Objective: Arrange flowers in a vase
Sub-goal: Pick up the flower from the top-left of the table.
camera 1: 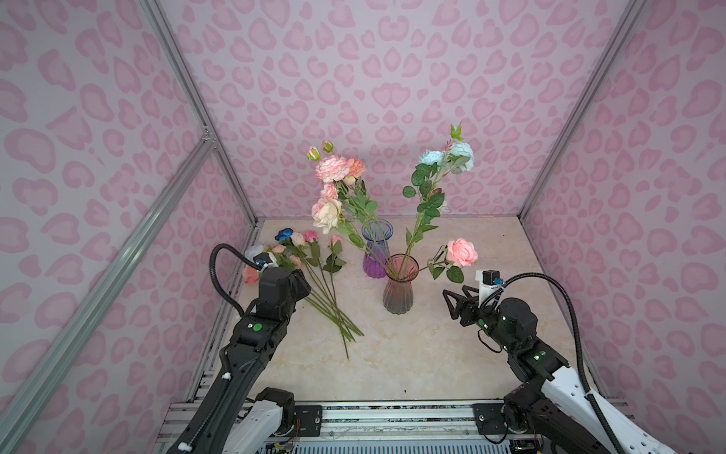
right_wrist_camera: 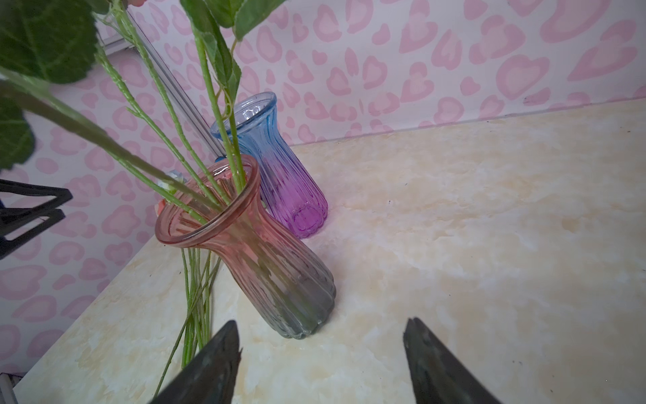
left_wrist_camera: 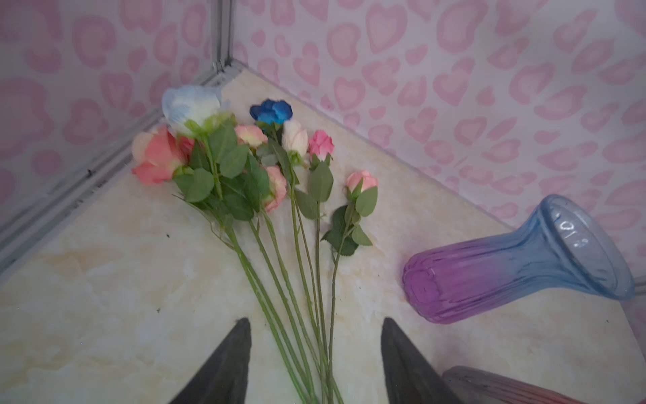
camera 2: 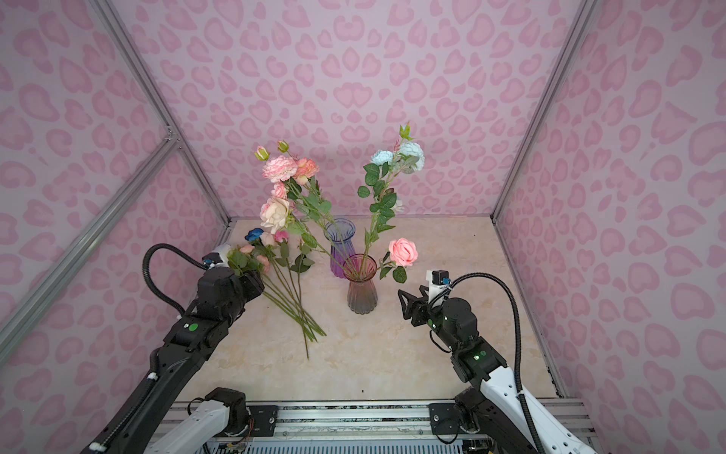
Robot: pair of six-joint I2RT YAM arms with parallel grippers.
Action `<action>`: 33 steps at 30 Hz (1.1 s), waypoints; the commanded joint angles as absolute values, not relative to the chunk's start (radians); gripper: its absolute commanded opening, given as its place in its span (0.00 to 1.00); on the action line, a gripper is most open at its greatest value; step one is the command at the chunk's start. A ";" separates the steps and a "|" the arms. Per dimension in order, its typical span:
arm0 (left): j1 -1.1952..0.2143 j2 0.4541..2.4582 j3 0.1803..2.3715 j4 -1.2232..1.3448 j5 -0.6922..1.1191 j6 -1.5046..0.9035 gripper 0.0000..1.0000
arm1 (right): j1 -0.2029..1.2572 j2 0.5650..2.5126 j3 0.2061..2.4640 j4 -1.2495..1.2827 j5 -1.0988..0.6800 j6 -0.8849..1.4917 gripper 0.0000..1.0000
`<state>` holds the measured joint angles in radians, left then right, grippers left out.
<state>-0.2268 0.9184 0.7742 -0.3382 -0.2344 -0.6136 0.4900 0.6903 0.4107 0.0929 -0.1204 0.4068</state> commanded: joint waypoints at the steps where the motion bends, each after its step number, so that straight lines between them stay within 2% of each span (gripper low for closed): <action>1: -0.219 1.029 0.790 -0.245 -0.089 -0.652 0.59 | 0.492 0.718 0.382 0.185 -0.143 0.466 0.73; 2: -0.219 1.088 0.810 -0.237 -0.067 -0.646 0.59 | 0.493 0.735 0.375 0.203 -0.159 0.472 0.73; 6: -0.219 1.366 0.937 -0.238 0.005 -0.601 0.46 | 0.495 0.768 0.358 0.239 -0.154 0.484 0.72; 11: -0.228 1.653 1.121 -0.300 -0.048 -0.539 0.39 | 0.495 0.763 0.344 0.247 -0.127 0.472 0.72; 17: -0.269 1.894 1.325 -0.379 -0.142 -0.470 0.40 | 0.492 0.756 0.328 0.253 -0.110 0.453 0.73; 22: -0.262 2.005 1.440 -0.450 -0.185 -0.429 0.40 | 0.471 0.757 0.349 0.235 -0.123 0.449 0.73; 32: -0.267 2.080 1.460 -0.463 -0.165 -0.395 0.37 | 0.428 0.746 0.332 0.250 -0.159 0.457 0.74; 33: -0.268 2.084 1.460 -0.462 -0.169 -0.391 0.31 | 0.428 0.744 0.329 0.253 -0.158 0.458 0.74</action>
